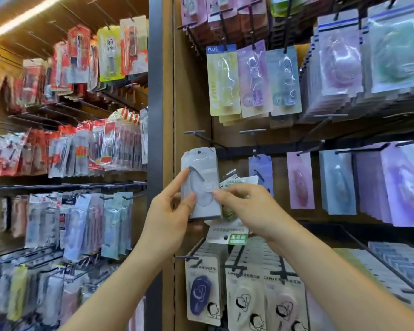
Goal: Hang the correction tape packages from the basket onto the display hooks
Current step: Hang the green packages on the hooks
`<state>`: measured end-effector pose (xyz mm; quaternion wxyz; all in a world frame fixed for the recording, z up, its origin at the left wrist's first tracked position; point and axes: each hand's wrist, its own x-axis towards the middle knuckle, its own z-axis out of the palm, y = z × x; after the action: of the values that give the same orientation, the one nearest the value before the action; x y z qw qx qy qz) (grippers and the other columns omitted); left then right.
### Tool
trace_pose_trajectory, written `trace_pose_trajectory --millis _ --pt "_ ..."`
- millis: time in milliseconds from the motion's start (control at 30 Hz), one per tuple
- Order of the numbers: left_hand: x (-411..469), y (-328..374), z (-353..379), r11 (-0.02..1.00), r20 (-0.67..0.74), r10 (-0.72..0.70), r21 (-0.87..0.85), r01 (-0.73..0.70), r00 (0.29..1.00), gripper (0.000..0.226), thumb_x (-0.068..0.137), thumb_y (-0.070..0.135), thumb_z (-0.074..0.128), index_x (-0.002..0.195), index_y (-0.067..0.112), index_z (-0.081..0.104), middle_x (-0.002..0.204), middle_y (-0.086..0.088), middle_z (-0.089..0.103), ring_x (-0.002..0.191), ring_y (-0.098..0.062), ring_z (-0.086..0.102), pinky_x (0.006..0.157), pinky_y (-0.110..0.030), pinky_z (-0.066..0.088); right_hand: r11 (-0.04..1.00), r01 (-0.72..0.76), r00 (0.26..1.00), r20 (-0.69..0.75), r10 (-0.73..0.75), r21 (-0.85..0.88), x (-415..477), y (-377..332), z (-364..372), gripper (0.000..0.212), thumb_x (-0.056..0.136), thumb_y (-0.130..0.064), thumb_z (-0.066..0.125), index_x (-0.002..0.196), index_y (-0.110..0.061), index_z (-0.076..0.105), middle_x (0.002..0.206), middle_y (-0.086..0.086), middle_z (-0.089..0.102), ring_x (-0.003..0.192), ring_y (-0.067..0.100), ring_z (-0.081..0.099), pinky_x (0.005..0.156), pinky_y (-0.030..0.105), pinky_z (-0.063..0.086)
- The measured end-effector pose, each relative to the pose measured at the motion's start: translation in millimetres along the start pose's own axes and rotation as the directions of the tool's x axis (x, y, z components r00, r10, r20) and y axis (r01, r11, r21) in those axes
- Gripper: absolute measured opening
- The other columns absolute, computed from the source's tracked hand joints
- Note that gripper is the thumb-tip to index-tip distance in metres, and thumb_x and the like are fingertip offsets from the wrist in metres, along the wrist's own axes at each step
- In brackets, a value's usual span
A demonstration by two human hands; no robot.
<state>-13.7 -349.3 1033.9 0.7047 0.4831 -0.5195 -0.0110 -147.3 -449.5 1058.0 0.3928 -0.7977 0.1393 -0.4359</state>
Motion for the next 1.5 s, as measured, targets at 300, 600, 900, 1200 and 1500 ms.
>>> trace_pose_trajectory --millis 300,600,900,1200,1500 --pt "29 7 -10 0.99 0.035 -0.049 0.131 0.044 0.998 0.033 0.1 0.019 0.054 0.124 0.042 0.055 0.101 -0.012 0.069 0.082 -0.021 0.072 0.063 -0.034 0.062 0.986 -0.045 0.999 0.011 0.043 0.16 13 4 3 0.028 0.091 -0.042 0.065 0.091 -0.016 0.077 0.087 -0.003 0.077 0.081 0.01 0.072 0.067 0.022 0.055" --pt "72 -3 11 0.947 0.113 -0.163 0.295 0.124 0.98 0.045 0.104 0.026 0.046 0.144 0.042 0.034 0.131 -0.004 0.056 0.089 -0.024 0.068 0.047 -0.024 0.052 0.986 -0.165 0.986 0.044 0.164 0.023 16 19 -13 0.022 0.091 -0.041 0.063 0.093 -0.025 0.077 0.098 0.0 0.076 0.088 0.02 0.072 0.073 0.032 0.06" --pt "133 -42 57 0.903 0.011 -0.223 0.379 0.202 0.975 0.053 0.104 0.019 0.045 0.151 0.037 0.03 0.142 -0.002 0.047 0.094 -0.027 0.065 0.063 -0.038 0.061 0.981 -0.195 0.975 -0.109 0.193 -0.005 14 34 -55 0.024 0.091 -0.003 0.059 0.096 -0.019 0.076 0.107 0.001 0.07 0.086 0.019 0.07 0.06 0.024 0.054" --pt "185 -88 83 0.91 0.024 -0.229 0.361 0.205 0.973 0.052 0.101 0.015 0.044 0.147 0.038 0.038 0.141 -0.006 0.052 0.108 -0.034 0.062 0.082 -0.043 0.058 0.978 -0.127 0.96 -0.227 0.164 0.167 7 56 -74 0.085 0.082 -0.005 0.075 0.142 -0.051 0.035 0.116 -0.003 0.069 0.085 0.018 0.075 0.069 0.036 0.059" --pt "169 -92 91 0.875 -0.02 -0.244 0.427 0.229 0.97 0.036 0.095 0.023 0.053 0.13 0.026 0.044 0.113 -0.011 0.062 0.098 -0.034 0.063 0.082 -0.041 0.056 0.971 -0.062 0.962 -0.245 0.12 0.231 -1 58 -80 0.084 0.081 -0.003 0.077 0.128 -0.057 0.034 0.115 -0.001 0.071 0.093 0.022 0.074 0.071 0.038 0.061"
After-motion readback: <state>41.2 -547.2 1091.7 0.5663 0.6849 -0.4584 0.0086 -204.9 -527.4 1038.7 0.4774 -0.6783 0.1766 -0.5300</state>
